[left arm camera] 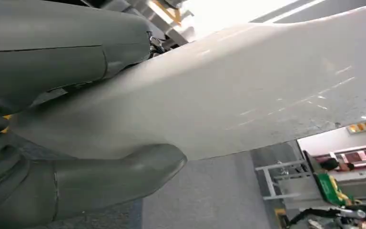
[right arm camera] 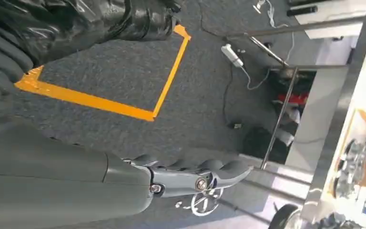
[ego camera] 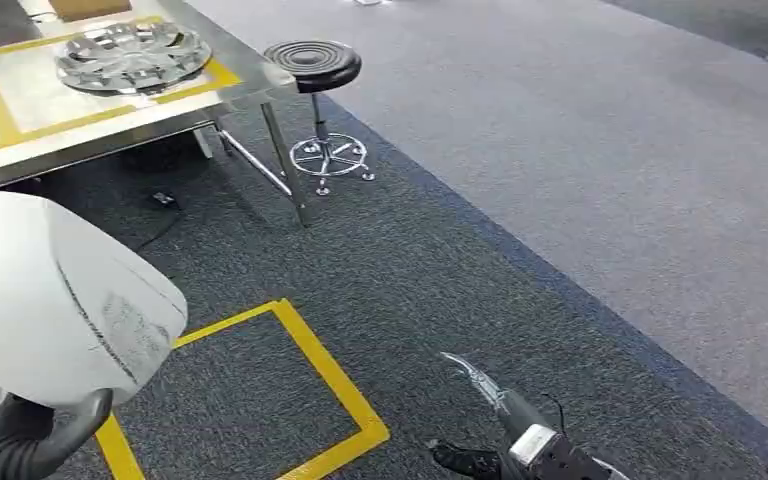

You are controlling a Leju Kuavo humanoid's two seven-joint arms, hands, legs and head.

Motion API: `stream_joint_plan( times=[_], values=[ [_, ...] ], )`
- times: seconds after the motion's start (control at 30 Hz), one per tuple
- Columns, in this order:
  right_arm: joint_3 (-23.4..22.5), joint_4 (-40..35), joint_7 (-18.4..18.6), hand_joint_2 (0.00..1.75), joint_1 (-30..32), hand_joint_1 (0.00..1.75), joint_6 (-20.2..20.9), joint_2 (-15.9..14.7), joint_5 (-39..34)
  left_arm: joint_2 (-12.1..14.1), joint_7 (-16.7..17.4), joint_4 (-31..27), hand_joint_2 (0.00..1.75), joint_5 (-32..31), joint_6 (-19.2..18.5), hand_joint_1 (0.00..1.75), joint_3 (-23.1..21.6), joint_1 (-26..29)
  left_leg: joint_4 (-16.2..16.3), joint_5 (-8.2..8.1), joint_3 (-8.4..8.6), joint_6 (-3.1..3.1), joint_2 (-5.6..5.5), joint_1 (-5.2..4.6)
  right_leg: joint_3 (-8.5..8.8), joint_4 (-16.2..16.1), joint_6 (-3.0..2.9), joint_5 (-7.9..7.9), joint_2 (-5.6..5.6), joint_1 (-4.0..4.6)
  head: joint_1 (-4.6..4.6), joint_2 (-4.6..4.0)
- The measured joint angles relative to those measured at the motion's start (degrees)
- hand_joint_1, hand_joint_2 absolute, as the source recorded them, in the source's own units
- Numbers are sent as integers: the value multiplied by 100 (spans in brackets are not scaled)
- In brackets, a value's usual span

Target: Take the parts from the cabinet and place them on the table.

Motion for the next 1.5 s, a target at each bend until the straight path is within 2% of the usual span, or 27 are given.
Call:
stream_joint_plan(
  times=[0.07,0.1,0.17,0.23,0.27,0.33,0.37,0.4,0.43,0.57,0.63,0.7,0.77,0.87,0.9,0.93,1.07,1.13,1.17,1.23,1.27,1.33,1.37,1.4,1.43,1.47,1.5],
  values=[
    [-11,-13,0,175,-15,0,0,0,-4,0,2,-9,175,-7,2,175,0,14,-66,42,40,85,-137,52,-16,5,89,-72,23,-33,-7,0],
    [-11,-18,-4,175,-22,0,7,2,-4,2,0,-18,175,-2,11,175,7,14,-65,44,42,106,-183,60,-50,158,108,-182,424,-37,26,0],
    [-15,-28,-11,175,-13,0,11,9,-9,2,4,-22,175,0,9,175,7,-2,-65,38,27,158,-301,61,-470,1002,116,-603,753,-38,52,0],
    [-17,-22,-4,175,17,0,11,9,-11,4,7,-24,175,0,9,175,7,8,-59,34,25,165,-461,49,-957,1838,121,-826,788,-34,61,0],
    [-13,-22,-4,175,16,0,13,9,-11,2,7,-24,175,0,9,175,7,6,-57,33,31,164,-540,45,-1014,1845,114,-720,788,-33,59,0],
    [-18,-22,0,175,13,0,15,9,-11,2,7,-24,175,2,9,175,9,7,-48,23,55,159,-714,45,-780,1147,77,-163,832,-34,61,0],
    [-22,-22,2,175,13,0,15,9,-11,2,7,-24,175,2,9,175,9,7,-45,15,71,146,-794,47,-560,619,48,138,955,-37,66,0],
    [-22,-22,2,175,10,0,15,9,-11,2,7,-26,175,4,11,175,9,11,-45,7,69,132,-857,66,-395,202,16,245,1274,-58,61,0],
    [-20,-24,7,175,17,0,13,11,-11,4,9,-28,175,9,15,175,11,0,-4,-2,27,98,-949,39,-304,68,5,181,1382,-87,44,0],
    [-17,-33,7,175,26,0,11,11,-9,13,9,-44,175,0,31,175,22,65,-40,38,-39,-64,-1197,90,-228,3,-96,202,1097,-89,37,0],
    [-22,-33,2,175,41,0,11,13,-9,28,7,-55,175,-9,42,175,22,59,383,-255,-214,-128,-516,60,-171,-33,-164,192,916,-79,2,0],
    [-22,-33,4,175,71,0,11,13,-11,28,7,-55,175,-9,46,175,22,62,1314,-695,-658,-185,-355,97,-153,-31,-195,161,720,-68,4,0],
    [-24,-31,4,175,71,0,11,13,-13,28,9,-55,175,-7,46,175,22,75,1756,-754,-882,-231,-339,129,-128,-28,-186,131,541,-69,2,0],
    [-20,-31,7,175,72,0,11,13,-13,30,9,-57,175,-7,46,175,22,76,569,-38,-266,-238,-185,153,-10,-27,-135,52,294,-75,2,0],
    [-17,-31,7,175,70,0,11,13,-11,31,9,-59,175,-7,46,175,22,75,116,112,-36,-216,64,141,30,-27,-102,18,238,-61,2,0],
    [-18,-31,7,175,72,0,11,13,-11,33,13,-59,175,-7,46,175,22,59,10,9,18,-182,218,54,-21,-5,-50,-29,175,-11,-7,0],
    [-17,-33,15,175,47,0,9,13,-11,33,13,-63,175,0,52,175,24,98,3,13,-22,7,-89,65,143,-36,72,-92,-64,-24,7,0],
    [-11,-50,17,175,34,0,11,18,-9,33,13,-81,175,9,55,175,28,87,-23,37,-8,78,-191,108,-22,272,121,-344,568,-65,41,0],
    [-13,-55,22,175,40,0,13,17,-9,33,15,-81,175,9,48,175,26,67,-22,39,-16,103,-253,109,-245,723,121,-566,713,-67,54,0],
    [-22,-52,31,175,62,0,13,17,-11,31,15,-81,175,9,44,175,24,72,-19,31,-20,117,-400,100,-770,1659,119,-869,783,-62,52,0],
    [-17,-50,31,175,62,0,18,17,-9,31,17,-81,175,11,39,175,22,69,-17,30,-14,117,-484,98,-918,1834,114,-834,784,-61,59,0],
    [-15,-48,35,175,61,0,20,17,-11,28,17,-81,175,11,31,175,20,67,-15,25,7,115,-649,98,-831,1403,85,-384,800,-62,61,0],
    [-17,-48,35,175,60,0,20,17,-11,28,17,-81,175,13,28,175,22,66,-15,18,26,105,-745,100,-620,848,59,-34,868,-66,59,0],
    [-17,-48,37,175,56,0,20,17,-11,28,17,-81,175,13,26,175,20,64,-15,7,34,88,-816,107,-420,328,31,231,1106,-81,61,0],
    [-15,-46,37,175,53,0,20,20,-11,28,17,-81,175,15,24,175,20,57,-1,3,13,56,-873,86,-368,200,12,146,1398,-104,44,0],
    [-15,-52,33,175,59,0,20,20,-11,35,22,-81,175,17,22,175,20,41,32,5,-31,21,-966,100,-272,86,24,136,1347,-115,55,0],
    [-13,-48,39,0,65,0,26,20,-4,33,22,-81,175,22,22,175,20,37,9,34,-60,-35,-1029,136,-281,112,12,137,1294,-80,46,0]
  ],
)
